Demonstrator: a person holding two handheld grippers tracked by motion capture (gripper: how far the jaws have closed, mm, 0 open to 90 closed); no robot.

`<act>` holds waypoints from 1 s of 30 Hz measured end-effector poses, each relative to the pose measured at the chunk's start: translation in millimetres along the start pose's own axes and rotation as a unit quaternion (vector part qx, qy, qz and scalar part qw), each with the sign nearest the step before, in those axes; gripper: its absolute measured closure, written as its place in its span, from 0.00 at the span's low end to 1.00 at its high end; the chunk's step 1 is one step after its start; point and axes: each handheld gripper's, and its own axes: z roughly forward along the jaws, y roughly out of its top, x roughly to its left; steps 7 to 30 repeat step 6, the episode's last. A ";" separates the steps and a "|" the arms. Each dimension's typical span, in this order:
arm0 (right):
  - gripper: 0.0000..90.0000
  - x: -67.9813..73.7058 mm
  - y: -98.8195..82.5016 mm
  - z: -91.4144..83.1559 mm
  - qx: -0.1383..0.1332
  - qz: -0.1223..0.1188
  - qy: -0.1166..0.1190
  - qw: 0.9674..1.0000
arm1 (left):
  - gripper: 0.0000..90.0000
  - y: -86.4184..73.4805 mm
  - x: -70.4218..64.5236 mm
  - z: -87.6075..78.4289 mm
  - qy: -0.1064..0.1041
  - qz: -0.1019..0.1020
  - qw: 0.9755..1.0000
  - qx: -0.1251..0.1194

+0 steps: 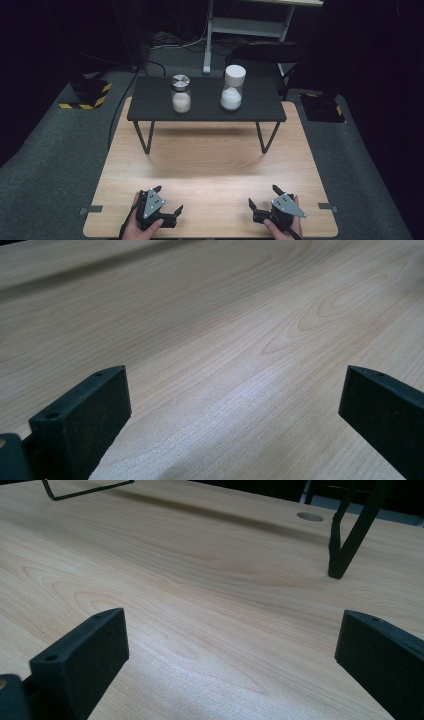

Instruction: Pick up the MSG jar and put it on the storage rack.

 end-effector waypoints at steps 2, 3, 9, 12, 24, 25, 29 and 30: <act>0.00 -0.3 -0.3 -0.2 -0.001 0.000 0.001 1.000 | 0.00 -0.1 -0.1 0.0 0.001 -0.001 1.000 0.000; 0.00 -0.2 -0.2 -0.1 0.000 -0.001 0.001 1.000 | 0.00 0.4 -0.3 0.1 0.001 0.001 1.000 0.001; 0.00 -0.4 -0.4 -0.2 -0.001 -0.002 0.002 1.000 | 0.00 0.7 -0.4 0.2 0.001 0.000 1.000 0.002; 0.00 -0.4 -0.4 -0.2 -0.001 -0.002 0.002 1.000 | 0.00 0.7 -0.4 0.2 0.001 0.000 1.000 0.002; 0.00 -0.4 -0.4 -0.2 -0.001 -0.002 0.002 1.000 | 0.00 0.7 -0.4 0.2 0.001 0.000 1.000 0.002; 0.00 -0.4 -0.4 -0.2 -0.001 -0.002 0.002 1.000 | 0.00 0.7 -0.4 0.2 0.001 0.000 1.000 0.002; 0.00 -0.4 -0.4 -0.2 -0.001 -0.002 0.002 1.000 | 0.00 0.7 -0.4 0.2 0.001 0.000 1.000 0.002; 0.00 -0.4 -0.4 -0.2 -0.001 -0.002 0.002 1.000 | 0.00 0.7 -0.4 0.2 0.001 0.000 1.000 0.002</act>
